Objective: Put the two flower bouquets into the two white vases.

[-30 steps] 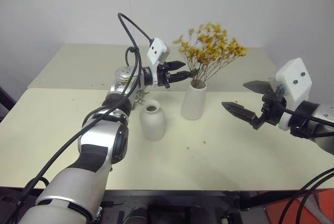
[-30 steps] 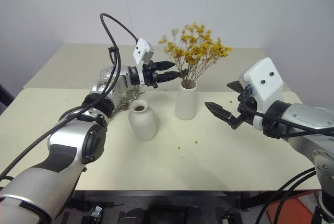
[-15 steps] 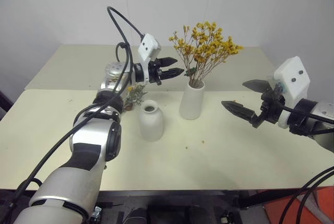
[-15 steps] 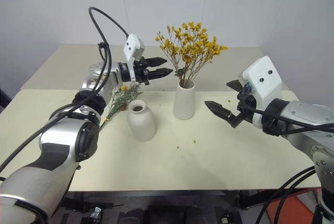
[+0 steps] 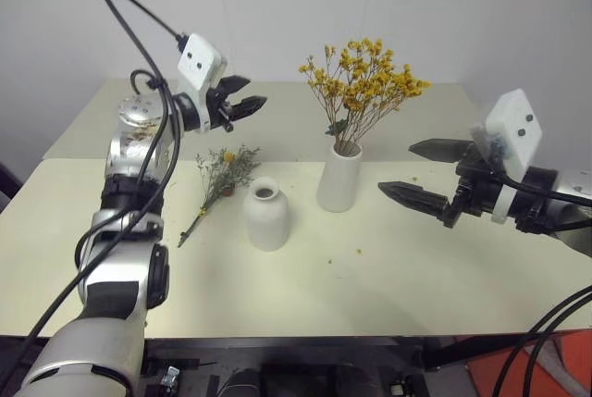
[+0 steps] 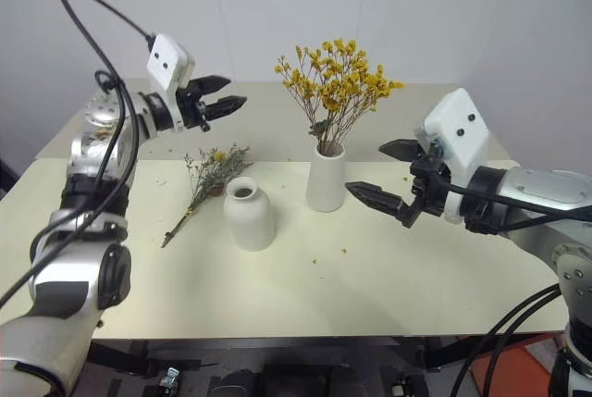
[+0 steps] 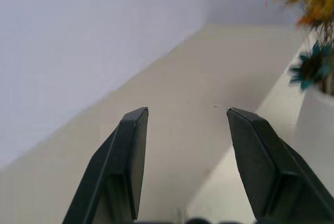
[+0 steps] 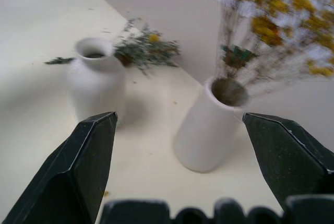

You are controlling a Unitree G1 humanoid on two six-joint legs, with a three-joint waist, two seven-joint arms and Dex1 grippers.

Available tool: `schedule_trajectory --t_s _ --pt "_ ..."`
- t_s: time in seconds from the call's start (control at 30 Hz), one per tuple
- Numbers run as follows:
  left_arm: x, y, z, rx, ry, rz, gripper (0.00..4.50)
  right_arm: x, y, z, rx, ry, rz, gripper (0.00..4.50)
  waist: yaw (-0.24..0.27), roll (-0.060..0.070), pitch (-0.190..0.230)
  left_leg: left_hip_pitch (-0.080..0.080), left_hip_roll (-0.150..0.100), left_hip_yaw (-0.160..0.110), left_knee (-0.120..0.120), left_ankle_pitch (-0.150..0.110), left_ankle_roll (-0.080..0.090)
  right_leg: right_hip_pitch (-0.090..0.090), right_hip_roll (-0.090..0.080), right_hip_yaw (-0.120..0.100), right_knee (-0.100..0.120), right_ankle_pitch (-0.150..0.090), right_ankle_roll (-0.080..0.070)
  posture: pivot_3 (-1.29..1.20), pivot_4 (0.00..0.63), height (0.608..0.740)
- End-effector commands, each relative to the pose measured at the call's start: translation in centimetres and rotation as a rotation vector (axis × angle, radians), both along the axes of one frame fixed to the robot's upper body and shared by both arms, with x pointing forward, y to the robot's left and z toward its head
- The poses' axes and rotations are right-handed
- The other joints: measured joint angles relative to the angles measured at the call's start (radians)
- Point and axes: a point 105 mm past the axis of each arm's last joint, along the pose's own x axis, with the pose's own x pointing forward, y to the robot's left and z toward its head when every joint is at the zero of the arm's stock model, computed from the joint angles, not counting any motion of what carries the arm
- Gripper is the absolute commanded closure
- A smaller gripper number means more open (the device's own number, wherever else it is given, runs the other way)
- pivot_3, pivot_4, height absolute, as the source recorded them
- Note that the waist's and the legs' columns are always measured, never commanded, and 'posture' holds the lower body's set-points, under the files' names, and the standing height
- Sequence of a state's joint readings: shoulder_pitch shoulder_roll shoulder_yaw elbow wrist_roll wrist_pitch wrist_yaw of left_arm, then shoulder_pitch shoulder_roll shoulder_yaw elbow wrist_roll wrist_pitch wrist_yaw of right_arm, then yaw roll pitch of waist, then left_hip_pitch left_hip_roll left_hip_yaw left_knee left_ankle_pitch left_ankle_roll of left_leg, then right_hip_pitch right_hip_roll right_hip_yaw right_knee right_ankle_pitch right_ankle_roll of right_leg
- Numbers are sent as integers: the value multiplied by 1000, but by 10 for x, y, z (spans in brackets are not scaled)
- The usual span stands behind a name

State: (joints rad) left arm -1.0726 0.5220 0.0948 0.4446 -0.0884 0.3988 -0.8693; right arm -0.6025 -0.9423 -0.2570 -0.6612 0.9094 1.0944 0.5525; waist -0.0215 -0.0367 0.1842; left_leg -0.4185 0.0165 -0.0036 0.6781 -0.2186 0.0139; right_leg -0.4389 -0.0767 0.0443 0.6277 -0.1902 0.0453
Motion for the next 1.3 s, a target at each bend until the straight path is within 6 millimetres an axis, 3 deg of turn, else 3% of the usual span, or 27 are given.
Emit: schedule_trajectory --t_s 0.03,0.2,0.33,0.47,0.77,1.0,1.13,1.23,1.3 --pt "-28 11 27 -82 -5 86 1883 -7 25 5 -7 -25 122 0 -3 0 0 0 0 0 0 0 0 0 0 0 0 0 0 0 150 740" --pt "-52 45 -17 173 262 306 1883 -15 41 2 -78 30 217 0 -10 0 0 0 0 0 -1 0 0 -1 0 0 0 0 0 0 150 740" --pt "-69 60 -38 199 521 420 1883 -12 39 1 -100 68 228 0 -1 0 0 3 0 0 -1 0 0 2 0 -1 0 -5 6 0 150 740" --pt "-77 69 -52 210 636 464 1883 -12 43 2 -106 97 261 0 2 0 0 3 0 0 -1 0 0 1 0 -1 0 -5 7 0 150 740" --pt "-62 90 -98 346 741 566 1883 -14 52 5 -156 105 345 0 4 0 0 3 0 0 -2 0 0 0 0 0 1 -3 1 0 150 740" --pt "-44 85 -102 341 721 534 1883 -6 59 13 -197 65 337 0 6 0 0 3 0 0 -2 0 0 0 0 0 1 -2 0 0 150 740" --pt "-42 77 -96 351 685 493 1083 -4 59 18 -202 53 331 0 7 0 0 1 0 0 -1 0 0 -1 0 -1 0 -1 -1 0 150 740" --pt "-44 73 -92 359 680 473 95 -3 58 19 -205 48 325 0 7 0 0 1 0 0 -1 0 0 -1 0 0 0 -1 -1 0 150 740" --pt "-47 71 -94 357 716 469 43 -2 58 20 -205 50 320 0 7 0 0 1 0 0 -1 0 0 -1 0 0 1 -1 -1 0 150 740"
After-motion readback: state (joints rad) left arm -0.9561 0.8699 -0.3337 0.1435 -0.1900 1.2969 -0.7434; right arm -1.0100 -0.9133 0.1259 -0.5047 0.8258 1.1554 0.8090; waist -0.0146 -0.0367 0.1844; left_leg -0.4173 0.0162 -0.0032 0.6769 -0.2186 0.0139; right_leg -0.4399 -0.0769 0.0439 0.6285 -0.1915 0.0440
